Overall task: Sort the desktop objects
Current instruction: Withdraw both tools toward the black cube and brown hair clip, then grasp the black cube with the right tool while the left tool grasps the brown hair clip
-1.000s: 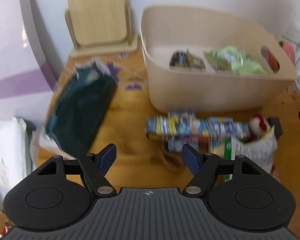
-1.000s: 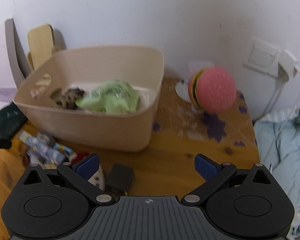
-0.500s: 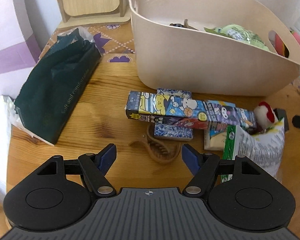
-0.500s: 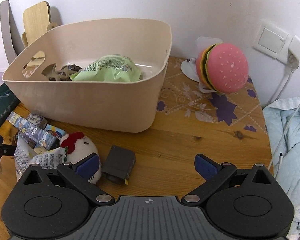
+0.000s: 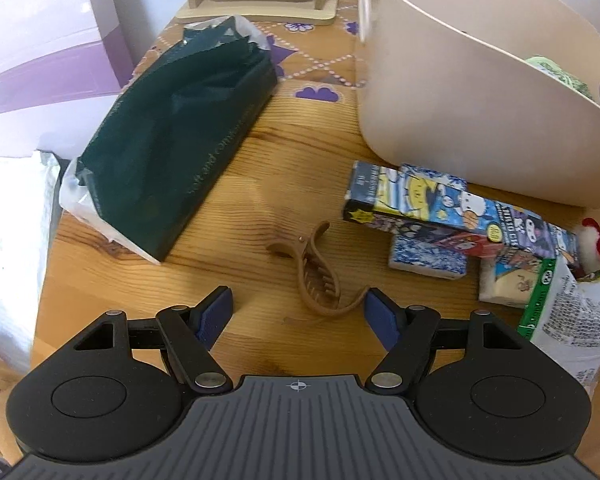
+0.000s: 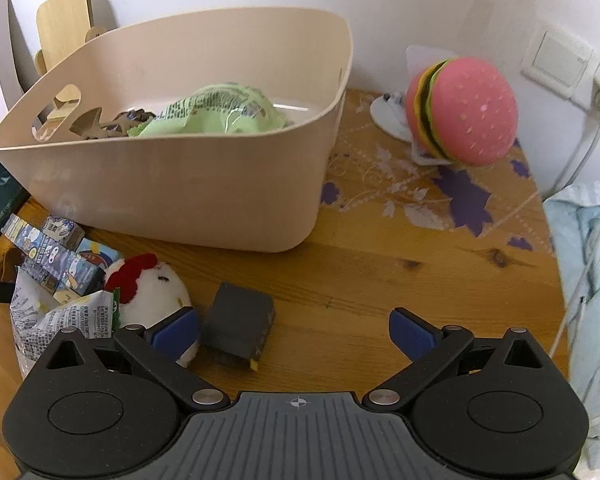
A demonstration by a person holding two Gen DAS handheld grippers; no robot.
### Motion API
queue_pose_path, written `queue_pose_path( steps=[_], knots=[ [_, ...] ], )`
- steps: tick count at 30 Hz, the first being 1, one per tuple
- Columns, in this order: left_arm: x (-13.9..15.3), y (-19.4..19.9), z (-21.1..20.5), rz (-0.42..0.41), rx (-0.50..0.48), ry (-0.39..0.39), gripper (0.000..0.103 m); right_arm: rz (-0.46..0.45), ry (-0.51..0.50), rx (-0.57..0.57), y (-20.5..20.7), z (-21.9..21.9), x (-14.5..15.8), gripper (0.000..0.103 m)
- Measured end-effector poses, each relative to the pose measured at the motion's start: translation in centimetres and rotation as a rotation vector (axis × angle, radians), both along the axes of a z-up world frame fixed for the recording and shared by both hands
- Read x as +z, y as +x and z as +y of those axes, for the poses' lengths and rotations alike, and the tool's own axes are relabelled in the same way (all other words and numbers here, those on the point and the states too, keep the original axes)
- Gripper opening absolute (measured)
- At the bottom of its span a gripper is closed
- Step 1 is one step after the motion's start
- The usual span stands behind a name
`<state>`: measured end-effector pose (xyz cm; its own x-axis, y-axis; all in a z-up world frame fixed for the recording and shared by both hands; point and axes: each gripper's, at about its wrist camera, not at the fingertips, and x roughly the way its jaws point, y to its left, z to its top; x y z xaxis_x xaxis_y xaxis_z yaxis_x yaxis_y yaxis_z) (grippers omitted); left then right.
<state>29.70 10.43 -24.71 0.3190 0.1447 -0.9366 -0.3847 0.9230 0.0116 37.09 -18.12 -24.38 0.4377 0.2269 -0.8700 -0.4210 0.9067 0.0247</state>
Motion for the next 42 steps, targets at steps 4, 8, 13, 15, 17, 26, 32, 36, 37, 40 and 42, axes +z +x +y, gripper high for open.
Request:
queue_pose_path(
  steps=[4,8,13,15,17,26,32,36,37,40,42],
  knots=[
    [-0.1,0.3,0.1,0.0,-0.003,0.018,0.074,0.007,-0.014,0.003,0.1,0.7,-0.7,0.103],
    [-0.1,0.8,-0.2,-0.019,0.0,0.028,0.074,0.02,-0.025,-0.018,0.4,1.0,-1.2,0.092],
    [0.0,1.0,-0.9,-0.038,-0.004,0.034,0.067,0.065,-0.029,-0.043,0.3,1.2,-2.2,0.08],
    [0.1,1.0,-1.2,-0.048,-0.021,0.037,0.062,0.048,-0.045,-0.033,-0.2,1.4,-2.3,0.076],
    [0.2,1.0,-1.5,-0.055,-0.034,0.038,0.049,0.036,-0.04,-0.026,-0.6,1.4,-2.2,0.065],
    [0.4,0.6,-1.5,-0.056,-0.038,0.021,0.038,0.019,-0.025,-0.055,-0.5,0.9,-1.5,0.029],
    [0.7,-0.4,-1.4,-0.062,-0.025,-0.006,0.038,0.034,-0.011,-0.044,-1.4,0.5,-1.4,0.03],
    [1.4,-0.8,-1.8,-0.077,-0.044,0.008,0.038,0.039,-0.004,-0.044,-2.1,0.1,-1.1,0.03],
    [1.6,-0.8,-1.9,-0.082,-0.052,0.014,0.038,0.038,-0.003,-0.044,-2.3,0.0,-1.0,0.03],
    [2.3,-1.1,-2.4,-0.098,-0.068,0.021,0.038,0.027,-0.001,-0.051,-2.6,-0.3,-0.3,0.03],
    [2.8,-1.2,-2.6,-0.11,-0.074,0.02,0.038,0.022,0.008,-0.058,-2.7,-0.7,0.2,0.03]
  ],
)
